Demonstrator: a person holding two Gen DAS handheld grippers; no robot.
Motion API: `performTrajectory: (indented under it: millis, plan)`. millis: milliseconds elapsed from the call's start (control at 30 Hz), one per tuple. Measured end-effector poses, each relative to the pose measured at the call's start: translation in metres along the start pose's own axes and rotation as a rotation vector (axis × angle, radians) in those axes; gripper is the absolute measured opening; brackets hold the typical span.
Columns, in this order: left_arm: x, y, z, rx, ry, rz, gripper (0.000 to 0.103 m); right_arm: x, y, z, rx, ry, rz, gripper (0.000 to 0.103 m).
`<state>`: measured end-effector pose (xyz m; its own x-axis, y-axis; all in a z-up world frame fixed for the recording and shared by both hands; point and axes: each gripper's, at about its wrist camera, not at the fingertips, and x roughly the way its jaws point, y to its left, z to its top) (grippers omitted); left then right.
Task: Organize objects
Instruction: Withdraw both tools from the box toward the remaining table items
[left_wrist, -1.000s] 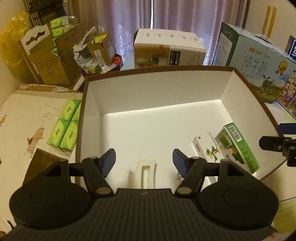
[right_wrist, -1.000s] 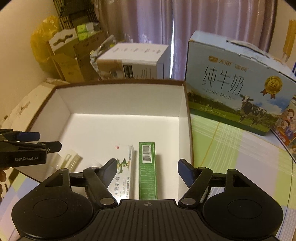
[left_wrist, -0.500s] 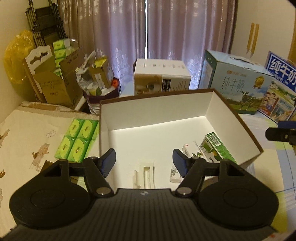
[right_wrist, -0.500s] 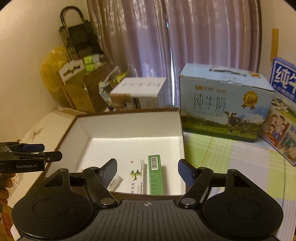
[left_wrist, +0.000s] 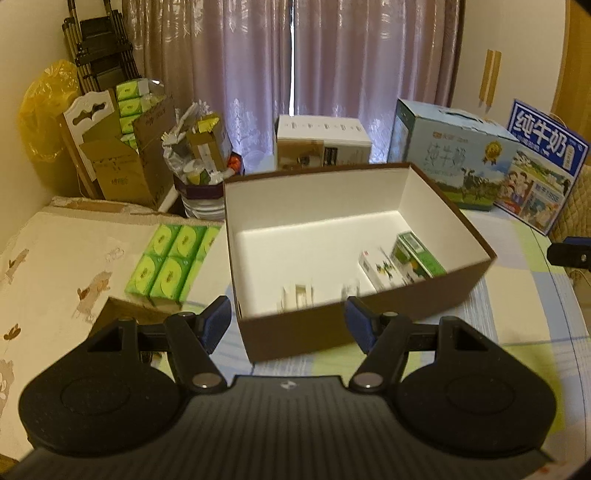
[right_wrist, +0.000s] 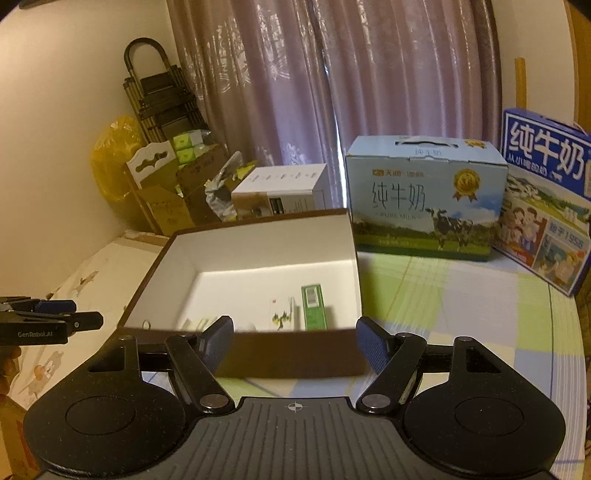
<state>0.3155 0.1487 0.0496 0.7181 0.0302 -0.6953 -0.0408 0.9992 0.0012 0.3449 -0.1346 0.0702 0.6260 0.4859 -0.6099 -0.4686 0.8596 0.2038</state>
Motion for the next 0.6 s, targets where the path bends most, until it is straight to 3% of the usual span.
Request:
performTrajectory:
  millis: [600]
  plan:
    - [-0.002, -0.028, -0.080, 0.049, 0.163, -0.074, 0.063, -0.021, 0.000, -0.057, 0.047, 0.096, -0.009, 0.070]
